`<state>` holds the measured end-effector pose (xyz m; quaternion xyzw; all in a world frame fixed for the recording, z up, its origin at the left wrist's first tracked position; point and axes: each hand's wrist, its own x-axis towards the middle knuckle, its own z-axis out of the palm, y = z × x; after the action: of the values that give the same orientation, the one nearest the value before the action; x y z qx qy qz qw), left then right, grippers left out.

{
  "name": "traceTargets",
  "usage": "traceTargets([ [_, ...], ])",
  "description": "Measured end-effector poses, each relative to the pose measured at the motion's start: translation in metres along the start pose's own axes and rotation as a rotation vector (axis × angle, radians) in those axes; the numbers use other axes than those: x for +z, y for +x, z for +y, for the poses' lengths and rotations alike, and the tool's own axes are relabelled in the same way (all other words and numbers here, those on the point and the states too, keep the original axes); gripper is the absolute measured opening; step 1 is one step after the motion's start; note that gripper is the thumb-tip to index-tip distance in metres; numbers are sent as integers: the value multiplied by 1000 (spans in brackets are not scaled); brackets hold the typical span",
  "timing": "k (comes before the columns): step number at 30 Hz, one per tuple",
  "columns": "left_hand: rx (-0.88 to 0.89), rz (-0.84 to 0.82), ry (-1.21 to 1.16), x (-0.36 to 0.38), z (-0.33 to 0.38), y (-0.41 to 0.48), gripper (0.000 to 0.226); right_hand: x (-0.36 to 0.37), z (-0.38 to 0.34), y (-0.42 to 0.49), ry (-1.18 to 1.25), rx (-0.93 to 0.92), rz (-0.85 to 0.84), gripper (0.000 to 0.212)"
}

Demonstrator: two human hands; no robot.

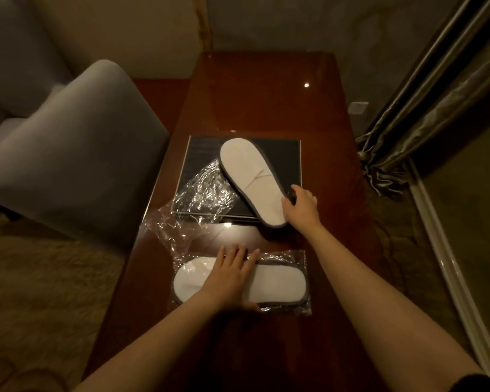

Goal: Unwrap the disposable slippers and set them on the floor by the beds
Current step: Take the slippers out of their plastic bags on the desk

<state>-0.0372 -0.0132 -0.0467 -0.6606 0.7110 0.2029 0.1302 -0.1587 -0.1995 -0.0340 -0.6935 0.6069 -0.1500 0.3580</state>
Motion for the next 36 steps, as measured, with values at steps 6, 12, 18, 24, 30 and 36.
traceTargets([
  [6, -11, 22, 30, -7, 6, 5, 123, -30, 45, -45, 93, 127, -12, 33],
  [12, -33, 100, 34, -7, 7, -5, 120, -32, 66, -86, 26, 284, -256, 29],
  [18, -54, 210, -71, -30, 4, -20, 116, -58, 26, -118, 270, 144, -391, 41],
  [24, -53, 320, -204, -74, -5, -41, 116, -89, -2, -132, 322, -141, -478, 9],
  [30, 47, 243, -337, -111, -23, -71, 88, -102, -25, -138, 308, -329, -358, 15],
  [36, 73, 559, -271, -121, -19, -89, 16, -107, -35, -144, 331, -400, -325, 26],
])
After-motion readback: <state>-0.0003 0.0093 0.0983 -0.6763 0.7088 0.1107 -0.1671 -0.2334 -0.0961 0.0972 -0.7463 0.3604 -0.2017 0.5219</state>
